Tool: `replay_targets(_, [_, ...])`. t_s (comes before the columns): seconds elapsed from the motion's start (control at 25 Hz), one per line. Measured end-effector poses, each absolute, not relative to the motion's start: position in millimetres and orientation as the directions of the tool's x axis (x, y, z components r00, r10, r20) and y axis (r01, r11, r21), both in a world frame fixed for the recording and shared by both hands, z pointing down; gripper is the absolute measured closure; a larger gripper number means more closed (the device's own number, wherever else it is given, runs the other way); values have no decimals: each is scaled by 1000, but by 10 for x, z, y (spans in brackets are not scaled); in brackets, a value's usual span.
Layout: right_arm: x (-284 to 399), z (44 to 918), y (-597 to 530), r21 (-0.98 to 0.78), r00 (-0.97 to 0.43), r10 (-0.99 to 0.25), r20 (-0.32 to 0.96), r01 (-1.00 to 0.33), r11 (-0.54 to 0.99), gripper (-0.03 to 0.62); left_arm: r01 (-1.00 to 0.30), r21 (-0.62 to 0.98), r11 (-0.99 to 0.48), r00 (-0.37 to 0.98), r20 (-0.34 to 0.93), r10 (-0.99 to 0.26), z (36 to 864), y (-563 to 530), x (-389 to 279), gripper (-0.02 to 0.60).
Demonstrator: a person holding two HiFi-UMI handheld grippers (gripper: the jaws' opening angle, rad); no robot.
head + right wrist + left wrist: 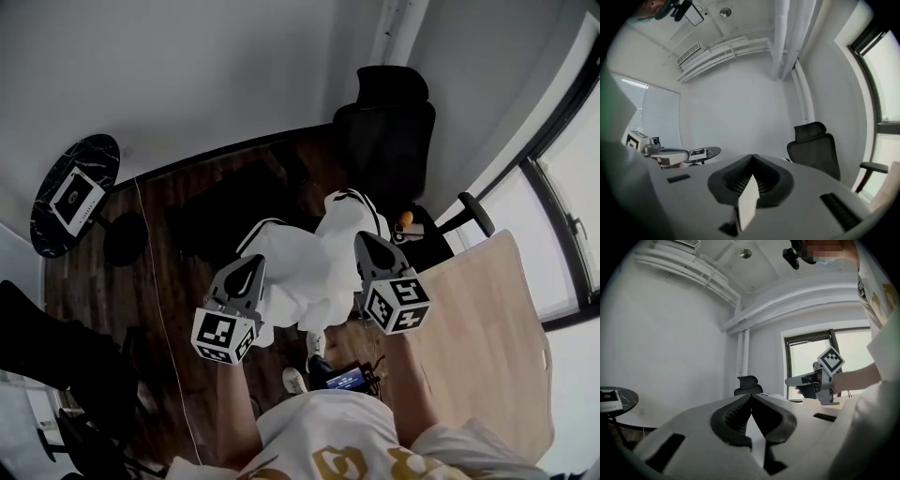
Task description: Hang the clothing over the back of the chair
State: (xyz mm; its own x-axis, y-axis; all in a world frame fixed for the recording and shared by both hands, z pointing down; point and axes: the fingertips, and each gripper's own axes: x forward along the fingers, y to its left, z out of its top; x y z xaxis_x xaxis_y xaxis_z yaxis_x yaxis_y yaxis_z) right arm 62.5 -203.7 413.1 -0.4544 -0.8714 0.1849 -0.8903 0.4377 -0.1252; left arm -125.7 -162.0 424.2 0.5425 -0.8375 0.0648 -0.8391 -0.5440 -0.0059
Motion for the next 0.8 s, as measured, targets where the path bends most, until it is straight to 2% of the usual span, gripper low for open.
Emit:
replay_targets(0.4, [439, 4107, -1402, -52, -484, -861, 159, -875, 482, 582, -838, 63, -541, 544, 52, -837, 4346, -1296, -1114, 560])
replay_targets(0.64, [502, 4261, -1281, -1, -465, -857, 222, -879, 476, 583, -811, 190, -554, 570, 38, -821, 4512, -1227, -1169, 560])
replay_targets(0.8, [530, 4234, -1293, -18, -472, -854, 218, -877, 480, 583, -831, 159, -533, 550, 93, -830, 4580, -1259, -1204, 560])
